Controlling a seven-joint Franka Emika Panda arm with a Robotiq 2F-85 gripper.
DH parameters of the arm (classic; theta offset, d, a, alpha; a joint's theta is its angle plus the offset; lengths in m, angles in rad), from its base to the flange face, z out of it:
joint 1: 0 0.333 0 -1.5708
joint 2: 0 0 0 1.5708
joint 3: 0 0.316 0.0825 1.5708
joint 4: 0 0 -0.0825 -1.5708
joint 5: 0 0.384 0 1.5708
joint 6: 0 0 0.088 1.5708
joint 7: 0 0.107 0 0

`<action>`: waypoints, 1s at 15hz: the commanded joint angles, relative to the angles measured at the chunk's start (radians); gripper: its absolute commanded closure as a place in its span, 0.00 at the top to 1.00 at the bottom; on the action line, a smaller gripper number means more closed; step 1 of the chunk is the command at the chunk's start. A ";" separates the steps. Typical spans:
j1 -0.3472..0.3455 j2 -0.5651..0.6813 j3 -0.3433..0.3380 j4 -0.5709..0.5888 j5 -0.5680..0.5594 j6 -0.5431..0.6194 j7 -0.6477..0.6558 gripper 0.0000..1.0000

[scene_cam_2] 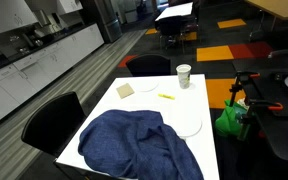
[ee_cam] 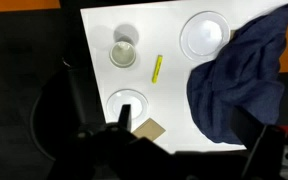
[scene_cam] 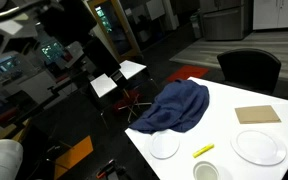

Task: Pick up the marker and put it in the cup

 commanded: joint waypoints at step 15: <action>-0.034 0.228 0.131 0.027 -0.110 0.259 0.247 1.00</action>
